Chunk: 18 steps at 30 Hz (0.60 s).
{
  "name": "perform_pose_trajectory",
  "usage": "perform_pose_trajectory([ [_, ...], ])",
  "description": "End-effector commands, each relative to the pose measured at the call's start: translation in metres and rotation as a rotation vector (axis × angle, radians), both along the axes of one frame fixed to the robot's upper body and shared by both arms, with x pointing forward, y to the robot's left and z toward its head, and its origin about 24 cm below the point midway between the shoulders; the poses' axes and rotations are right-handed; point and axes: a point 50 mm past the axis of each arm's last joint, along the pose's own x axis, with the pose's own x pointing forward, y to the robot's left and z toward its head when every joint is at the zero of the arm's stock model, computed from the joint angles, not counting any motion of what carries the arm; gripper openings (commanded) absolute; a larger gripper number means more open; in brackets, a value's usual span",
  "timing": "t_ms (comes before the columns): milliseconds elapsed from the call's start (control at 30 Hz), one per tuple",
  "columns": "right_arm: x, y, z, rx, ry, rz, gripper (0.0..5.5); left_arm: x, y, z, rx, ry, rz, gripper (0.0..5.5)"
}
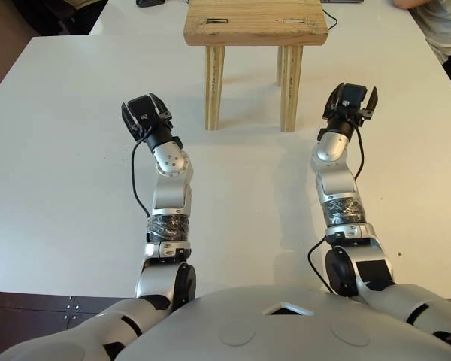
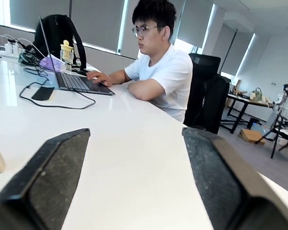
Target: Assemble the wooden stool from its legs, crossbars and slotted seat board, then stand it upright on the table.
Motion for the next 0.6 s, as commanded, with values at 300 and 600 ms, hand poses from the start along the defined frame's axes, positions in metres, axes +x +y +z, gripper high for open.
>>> perform_pose_trajectory([
  [300, 0.014, 0.003, 0.02, -0.065, -0.051, 0.079, 3.58, -0.01, -0.004, 0.005, -0.079, -0.059, 0.062, 3.3],
  [600, 0.011, 0.015, 0.013, -0.055, -0.045, 0.104, 3.58, -0.006, 0.007, 0.008, -0.067, -0.067, 0.046, 3.3],
])
